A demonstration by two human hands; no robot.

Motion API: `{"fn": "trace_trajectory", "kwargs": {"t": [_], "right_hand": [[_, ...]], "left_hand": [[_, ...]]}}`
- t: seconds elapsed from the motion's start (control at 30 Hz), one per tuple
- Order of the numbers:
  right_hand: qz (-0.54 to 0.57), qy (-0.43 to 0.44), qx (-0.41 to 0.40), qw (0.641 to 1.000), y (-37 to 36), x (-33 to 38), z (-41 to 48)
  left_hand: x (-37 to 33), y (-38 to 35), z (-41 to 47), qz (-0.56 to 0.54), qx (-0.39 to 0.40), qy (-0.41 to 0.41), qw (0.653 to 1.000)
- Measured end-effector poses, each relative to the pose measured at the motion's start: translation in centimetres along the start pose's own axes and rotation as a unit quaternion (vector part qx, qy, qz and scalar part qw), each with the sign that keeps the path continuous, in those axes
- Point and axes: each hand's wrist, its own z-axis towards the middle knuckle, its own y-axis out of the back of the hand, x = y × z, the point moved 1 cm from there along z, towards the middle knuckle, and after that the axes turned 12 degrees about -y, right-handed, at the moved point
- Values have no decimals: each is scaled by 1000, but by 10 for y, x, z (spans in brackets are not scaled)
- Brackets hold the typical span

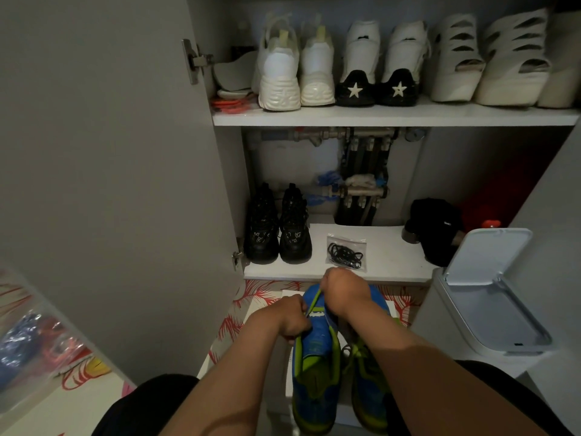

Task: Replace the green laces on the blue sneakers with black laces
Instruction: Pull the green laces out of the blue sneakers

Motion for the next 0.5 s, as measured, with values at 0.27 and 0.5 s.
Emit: {"fn": "trace_trajectory", "kwargs": {"t": [0.27,0.5], "right_hand": [[209,22,92,973,1,-9,1],[221,39,188,956,7,-11,-1]], "left_hand": [[-14,1,-7,112,27,-7,993],[-32,22,-1,201,67,-39,977]]}}
